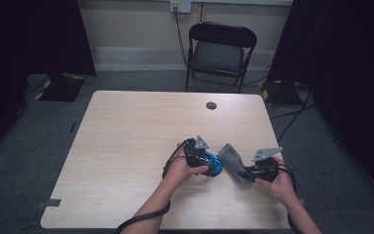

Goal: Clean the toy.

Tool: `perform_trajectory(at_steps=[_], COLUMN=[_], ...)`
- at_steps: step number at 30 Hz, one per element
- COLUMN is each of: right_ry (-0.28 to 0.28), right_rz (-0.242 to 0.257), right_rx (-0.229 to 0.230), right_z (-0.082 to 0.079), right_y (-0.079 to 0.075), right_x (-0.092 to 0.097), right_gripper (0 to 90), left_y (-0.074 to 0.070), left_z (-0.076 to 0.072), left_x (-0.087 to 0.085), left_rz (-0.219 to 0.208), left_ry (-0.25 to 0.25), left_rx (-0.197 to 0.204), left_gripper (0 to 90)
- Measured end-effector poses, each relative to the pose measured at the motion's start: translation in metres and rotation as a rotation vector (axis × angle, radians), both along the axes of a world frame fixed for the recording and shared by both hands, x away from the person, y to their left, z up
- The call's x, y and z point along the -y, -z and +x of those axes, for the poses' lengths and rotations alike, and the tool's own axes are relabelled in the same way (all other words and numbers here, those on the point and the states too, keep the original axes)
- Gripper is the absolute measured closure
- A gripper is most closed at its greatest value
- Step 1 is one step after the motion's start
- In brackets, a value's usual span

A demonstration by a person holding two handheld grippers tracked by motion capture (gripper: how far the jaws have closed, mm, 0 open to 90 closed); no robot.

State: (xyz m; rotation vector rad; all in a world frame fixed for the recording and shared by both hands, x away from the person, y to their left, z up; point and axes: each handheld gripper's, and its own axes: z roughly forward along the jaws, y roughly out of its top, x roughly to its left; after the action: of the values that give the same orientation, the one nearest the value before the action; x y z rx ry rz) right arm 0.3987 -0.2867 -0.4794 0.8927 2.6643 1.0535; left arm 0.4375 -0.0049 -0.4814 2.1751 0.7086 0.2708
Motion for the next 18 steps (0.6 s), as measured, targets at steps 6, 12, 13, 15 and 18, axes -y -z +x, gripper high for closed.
perform_trajectory(at_steps=[6, 12, 13, 15, 18], right_ry=[0.012, 0.021, 0.021, 0.018, 0.018], right_rz=[0.002, 0.004, 0.005, 0.006, 0.011], right_rx=[-0.015, -0.024, -0.025, -0.026, -0.024], right_z=[-0.006, -0.014, -0.015, -0.019, -0.023], right_y=[-0.001, -0.002, -0.002, -0.002, -0.003], right_x=[0.006, 0.014, 0.015, 0.018, 0.022], right_gripper=[74.6, 74.6, 74.6, 74.6, 74.6], left_y=[0.0, 0.0, 0.0, 0.0, 0.0], left_z=[0.0, 0.0, 0.0, 0.0, -0.001], left_x=[-0.001, 0.001, 0.001, 0.002, 0.002], left_rz=[-0.01, 0.005, 0.009, 0.015, 0.016], left_ry=[0.001, -0.001, -0.001, 0.001, 0.001], left_rx=[0.0, 0.001, 0.002, 0.006, 0.005], left_gripper=[0.0, 0.0, 0.0, 0.0, 0.0])
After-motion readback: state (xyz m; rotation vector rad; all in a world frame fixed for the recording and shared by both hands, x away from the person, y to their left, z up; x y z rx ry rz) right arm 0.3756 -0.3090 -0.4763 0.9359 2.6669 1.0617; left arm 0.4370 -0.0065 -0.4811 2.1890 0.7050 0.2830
